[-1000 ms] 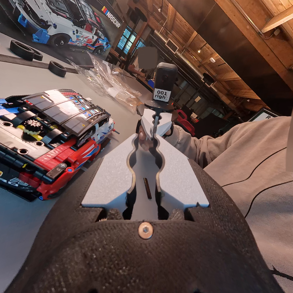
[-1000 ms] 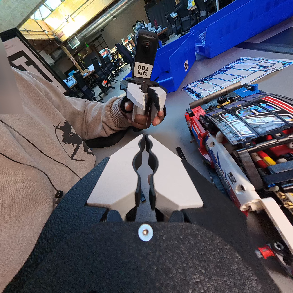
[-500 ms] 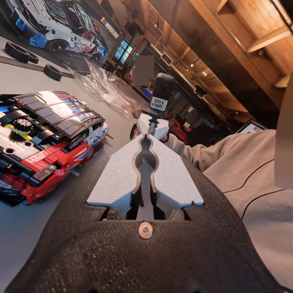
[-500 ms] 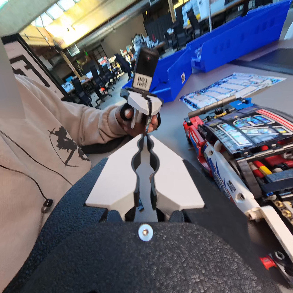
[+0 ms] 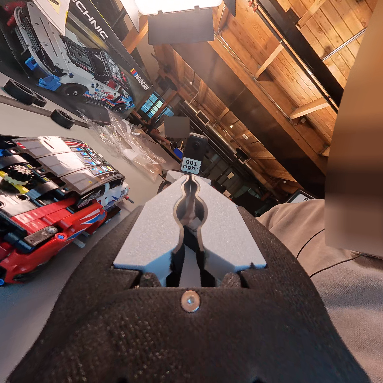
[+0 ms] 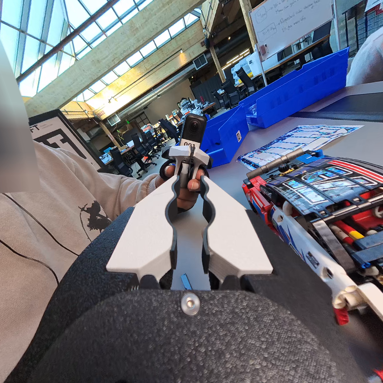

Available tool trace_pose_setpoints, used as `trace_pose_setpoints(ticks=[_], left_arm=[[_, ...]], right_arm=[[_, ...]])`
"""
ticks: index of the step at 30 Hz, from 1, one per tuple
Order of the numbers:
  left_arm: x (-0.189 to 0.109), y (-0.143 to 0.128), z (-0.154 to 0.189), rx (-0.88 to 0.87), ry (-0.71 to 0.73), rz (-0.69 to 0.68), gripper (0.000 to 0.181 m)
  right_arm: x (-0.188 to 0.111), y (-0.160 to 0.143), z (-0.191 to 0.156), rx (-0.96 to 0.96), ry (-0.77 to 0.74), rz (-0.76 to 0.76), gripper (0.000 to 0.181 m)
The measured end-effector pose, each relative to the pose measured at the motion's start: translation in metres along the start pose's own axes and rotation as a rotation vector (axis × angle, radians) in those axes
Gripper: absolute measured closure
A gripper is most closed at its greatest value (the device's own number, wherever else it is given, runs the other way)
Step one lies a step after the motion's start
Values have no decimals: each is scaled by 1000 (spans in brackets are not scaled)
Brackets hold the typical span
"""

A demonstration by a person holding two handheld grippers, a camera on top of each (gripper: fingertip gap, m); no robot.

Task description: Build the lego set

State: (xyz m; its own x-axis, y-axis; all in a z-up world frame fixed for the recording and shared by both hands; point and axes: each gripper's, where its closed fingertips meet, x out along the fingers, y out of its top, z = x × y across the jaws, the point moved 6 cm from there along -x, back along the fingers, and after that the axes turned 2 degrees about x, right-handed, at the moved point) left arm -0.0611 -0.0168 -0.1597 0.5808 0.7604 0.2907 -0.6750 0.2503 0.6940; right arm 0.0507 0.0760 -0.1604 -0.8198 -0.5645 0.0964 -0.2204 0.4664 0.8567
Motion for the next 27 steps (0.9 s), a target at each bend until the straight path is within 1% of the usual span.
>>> trace_pose_setpoints(ticks=[6,13,21,24,26,27], left_arm=[[2,-3,2,21,0,-14,181],[3,-4,3,27,0,-19,181],[4,-5,3,52,16,-43,181],[6,-8,5,150,36,-138,154],[8,-13,6,273,76,-239,139],[8,-15,6,325,107,-276,131]], right_arm=[[3,-3,-2,-3,11,-12,174],[3,-2,-3,-13,8,-9,181],[1,-1,-3,-1,9,-15,181],[-1,1,-2,2,1,-43,181],[-3,3,-1,-3,-12,-74,181],[-6,7,-3,-7,-5,-65,181]])
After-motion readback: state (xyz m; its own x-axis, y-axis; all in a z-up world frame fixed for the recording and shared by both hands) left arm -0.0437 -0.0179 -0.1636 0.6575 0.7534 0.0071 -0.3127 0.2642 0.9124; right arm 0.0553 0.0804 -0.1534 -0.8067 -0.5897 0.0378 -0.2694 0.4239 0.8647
